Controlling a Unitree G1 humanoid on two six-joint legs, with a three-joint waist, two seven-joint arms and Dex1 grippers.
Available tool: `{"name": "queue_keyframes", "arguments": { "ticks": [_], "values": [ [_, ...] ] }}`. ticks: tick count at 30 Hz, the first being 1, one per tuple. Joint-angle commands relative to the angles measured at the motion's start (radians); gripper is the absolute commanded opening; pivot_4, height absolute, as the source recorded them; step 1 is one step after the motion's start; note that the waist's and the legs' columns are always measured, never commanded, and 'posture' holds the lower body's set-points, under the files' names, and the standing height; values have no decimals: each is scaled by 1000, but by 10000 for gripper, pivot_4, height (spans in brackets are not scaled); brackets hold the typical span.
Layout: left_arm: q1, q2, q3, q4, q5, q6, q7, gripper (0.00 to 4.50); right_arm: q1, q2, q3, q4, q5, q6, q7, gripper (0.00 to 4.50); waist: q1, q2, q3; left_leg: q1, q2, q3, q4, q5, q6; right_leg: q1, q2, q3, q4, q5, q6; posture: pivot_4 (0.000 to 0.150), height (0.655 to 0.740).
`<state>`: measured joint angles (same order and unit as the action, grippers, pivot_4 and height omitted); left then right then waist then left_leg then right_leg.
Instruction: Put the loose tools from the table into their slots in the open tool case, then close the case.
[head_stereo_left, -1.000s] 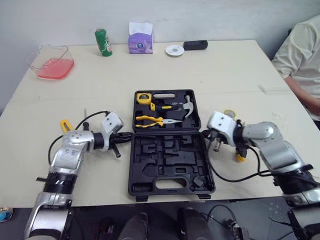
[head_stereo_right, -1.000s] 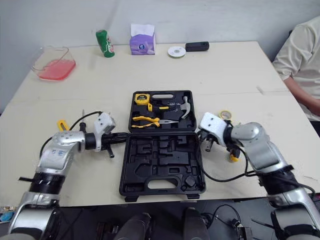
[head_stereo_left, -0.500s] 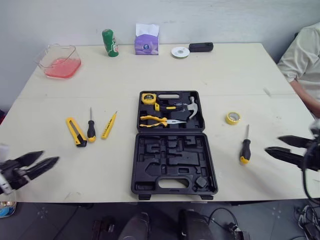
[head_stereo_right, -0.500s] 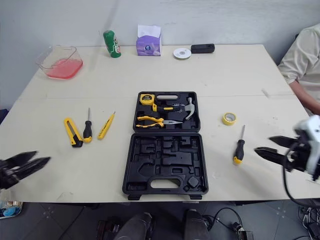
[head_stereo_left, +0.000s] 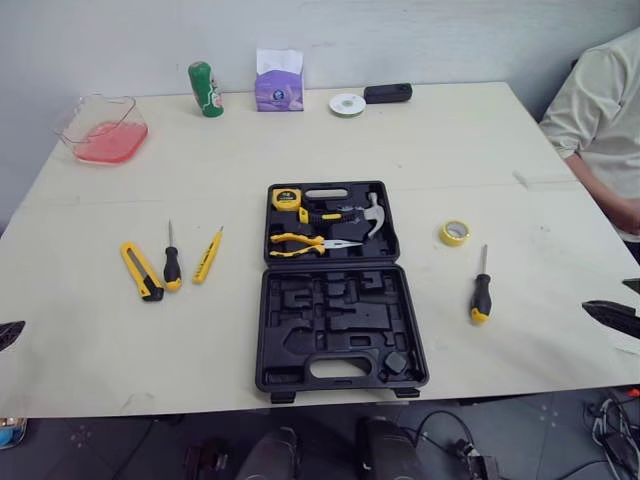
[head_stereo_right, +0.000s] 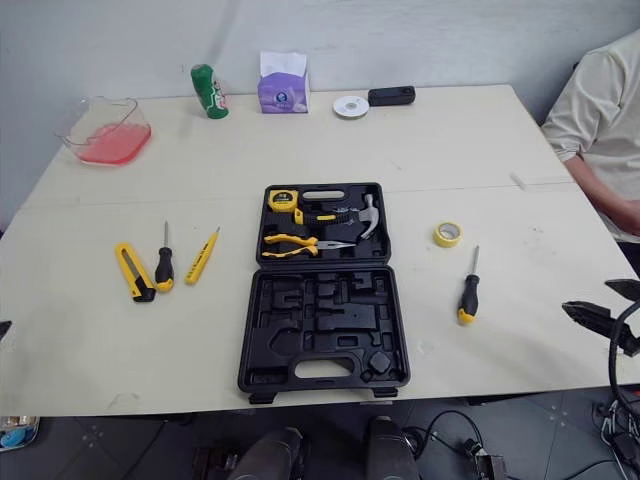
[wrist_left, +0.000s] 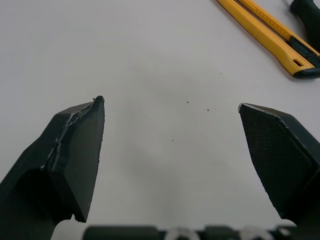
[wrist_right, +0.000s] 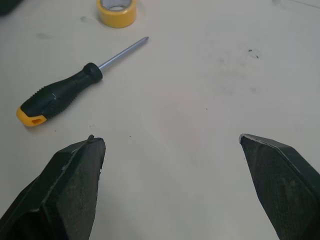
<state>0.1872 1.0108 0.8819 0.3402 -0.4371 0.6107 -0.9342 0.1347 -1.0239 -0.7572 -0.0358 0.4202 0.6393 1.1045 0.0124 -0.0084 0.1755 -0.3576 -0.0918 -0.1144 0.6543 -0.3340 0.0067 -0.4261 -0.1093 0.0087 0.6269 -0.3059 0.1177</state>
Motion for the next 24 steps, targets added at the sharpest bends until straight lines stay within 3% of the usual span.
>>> {"name": "queue_keyframes", "arguments": {
  "ticks": [1,6,12,17,24],
  "values": [
    [-24,-24,-6,-165,-61,93,47,45000,-36,-10,6,-92,58,29,-15,44631,0,0,0,0,0,0,0,0,0,0,0,0,0,0,0,1500,7400],
    [-160,-60,-115,-435,-148,446,255,45000,-228,-8,142,-307,255,183,-66,44631,0,0,0,0,0,0,2,0,0,0,0,0,1,0,0,1500,7400],
    [-322,-101,-177,-556,-167,717,435,45000,-395,14,271,-421,392,274,-146,44631,0,0,0,-1,2,-1,2,-1,-1,-1,2,-1,1,0,0,1500,7400],
    [-629,-267,-280,-634,-79,971,684,45000,-652,121,522,-531,508,298,-174,44631,5,-1,1,-3,1,0,9,-1,-1,-1,3,-3,2,1,2,1500,7400],
    [-749,-408,-362,-663,30,1004,857,45000,-723,192,653,-554,510,263,-178,44631,11,-6,-1,-12,1,-2,14,-2,-1,-6,6,-4,2,3,4,1500,7400]
  ]
}}
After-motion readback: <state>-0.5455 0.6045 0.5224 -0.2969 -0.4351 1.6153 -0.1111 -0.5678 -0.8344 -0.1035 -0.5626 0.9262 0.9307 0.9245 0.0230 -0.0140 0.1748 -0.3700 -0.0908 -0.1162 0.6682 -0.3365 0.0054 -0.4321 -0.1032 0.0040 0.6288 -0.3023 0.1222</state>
